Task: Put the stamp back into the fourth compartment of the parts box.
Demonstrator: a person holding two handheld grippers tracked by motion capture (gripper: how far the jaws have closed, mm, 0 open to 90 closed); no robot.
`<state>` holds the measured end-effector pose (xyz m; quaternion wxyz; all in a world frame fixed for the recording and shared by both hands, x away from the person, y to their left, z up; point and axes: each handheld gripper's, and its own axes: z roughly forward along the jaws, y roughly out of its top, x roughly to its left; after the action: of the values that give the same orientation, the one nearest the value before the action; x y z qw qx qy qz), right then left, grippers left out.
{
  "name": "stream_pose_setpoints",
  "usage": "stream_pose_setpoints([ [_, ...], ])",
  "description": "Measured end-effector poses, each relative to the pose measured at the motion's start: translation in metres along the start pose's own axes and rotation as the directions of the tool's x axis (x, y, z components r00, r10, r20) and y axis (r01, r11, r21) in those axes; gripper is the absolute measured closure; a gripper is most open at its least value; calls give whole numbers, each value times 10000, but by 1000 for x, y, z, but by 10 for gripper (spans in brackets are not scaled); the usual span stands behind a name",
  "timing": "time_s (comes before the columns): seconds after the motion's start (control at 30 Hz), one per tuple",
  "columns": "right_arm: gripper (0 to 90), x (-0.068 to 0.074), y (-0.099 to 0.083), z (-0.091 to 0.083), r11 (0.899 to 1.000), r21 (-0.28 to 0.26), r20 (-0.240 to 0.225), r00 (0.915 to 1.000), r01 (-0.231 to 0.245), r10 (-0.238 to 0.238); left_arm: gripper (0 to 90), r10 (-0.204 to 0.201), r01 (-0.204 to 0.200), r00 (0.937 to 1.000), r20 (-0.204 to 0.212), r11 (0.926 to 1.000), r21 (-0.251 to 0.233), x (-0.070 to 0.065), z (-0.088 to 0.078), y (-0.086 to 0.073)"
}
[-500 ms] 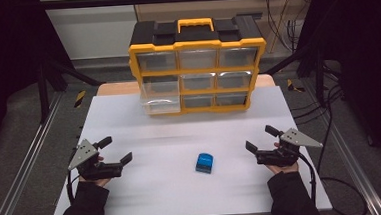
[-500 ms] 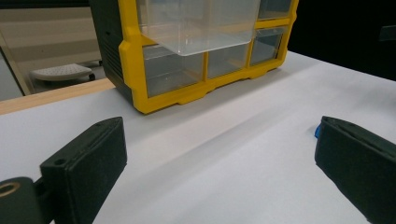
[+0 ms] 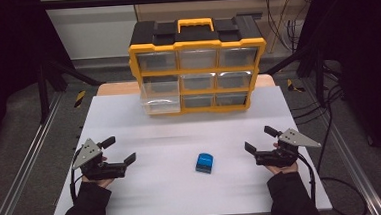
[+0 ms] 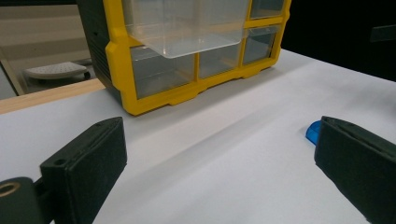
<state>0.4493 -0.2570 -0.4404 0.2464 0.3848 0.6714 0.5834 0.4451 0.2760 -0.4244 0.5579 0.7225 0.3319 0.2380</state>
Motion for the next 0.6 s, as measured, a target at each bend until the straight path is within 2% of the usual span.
stream_pose_setpoints([
  [0.2,13,0,0,-1,10000,-2,18,10000,38,-38,24,-78,78,10000,-9,9998,155,-7,6,4],
  [0.4,13,1,0,0,9999,60,10,10000,81,-81,25,-105,100,9997,200,9997,225,-19,10,10],
  [0.43,13,1,0,0,9999,103,24,9999,121,-122,27,-16,8,9995,314,9997,258,-26,12,13],
  [0.6,13,2,-1,1,9998,118,16,9999,164,-164,27,174,-195,9983,563,9991,371,-39,17,17],
])
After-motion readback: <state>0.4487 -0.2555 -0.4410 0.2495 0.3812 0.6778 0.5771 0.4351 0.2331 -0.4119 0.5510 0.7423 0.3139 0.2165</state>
